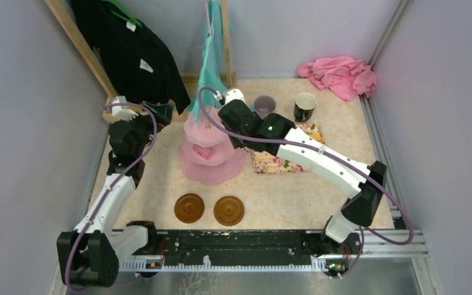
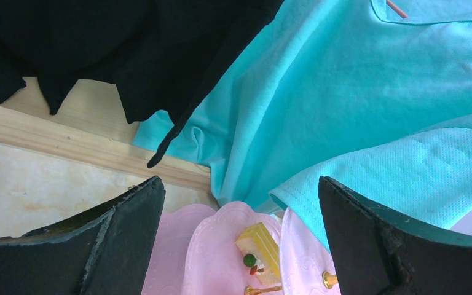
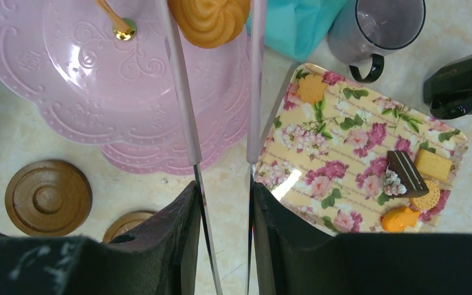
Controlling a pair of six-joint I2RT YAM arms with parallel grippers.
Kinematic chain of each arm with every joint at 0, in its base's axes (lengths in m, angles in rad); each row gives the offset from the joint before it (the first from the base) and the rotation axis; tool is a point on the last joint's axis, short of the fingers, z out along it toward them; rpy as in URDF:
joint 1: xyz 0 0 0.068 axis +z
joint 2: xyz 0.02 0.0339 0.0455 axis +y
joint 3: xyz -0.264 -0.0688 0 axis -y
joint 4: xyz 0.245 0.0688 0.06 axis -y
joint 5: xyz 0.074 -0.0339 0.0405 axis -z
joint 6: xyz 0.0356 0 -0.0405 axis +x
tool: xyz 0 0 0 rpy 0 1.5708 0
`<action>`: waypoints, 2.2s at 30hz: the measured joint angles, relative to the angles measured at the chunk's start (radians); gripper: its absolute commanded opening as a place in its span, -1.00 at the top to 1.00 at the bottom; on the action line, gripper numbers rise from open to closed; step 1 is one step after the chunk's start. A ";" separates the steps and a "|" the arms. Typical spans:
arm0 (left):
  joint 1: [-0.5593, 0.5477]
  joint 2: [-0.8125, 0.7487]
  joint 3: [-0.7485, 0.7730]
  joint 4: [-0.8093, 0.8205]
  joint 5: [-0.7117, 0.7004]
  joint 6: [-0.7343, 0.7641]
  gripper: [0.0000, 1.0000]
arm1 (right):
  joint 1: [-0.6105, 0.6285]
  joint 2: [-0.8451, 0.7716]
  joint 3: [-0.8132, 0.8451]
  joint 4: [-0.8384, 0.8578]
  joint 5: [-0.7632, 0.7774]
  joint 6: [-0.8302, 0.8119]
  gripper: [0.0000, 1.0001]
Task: Serve the afternoon tea
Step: Place the desert on the desert table.
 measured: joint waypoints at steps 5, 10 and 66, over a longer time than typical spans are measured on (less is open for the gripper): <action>0.000 0.000 0.000 0.000 0.000 0.000 -0.99 | 0.000 0.042 0.031 -0.008 -0.008 -0.008 0.69; 0.003 0.000 0.000 0.000 0.004 -0.004 -0.99 | 0.001 0.066 0.050 -0.028 -0.013 -0.011 0.69; 0.013 0.013 0.000 0.000 0.018 -0.019 -0.99 | 0.009 0.145 0.110 -0.048 -0.016 -0.018 0.23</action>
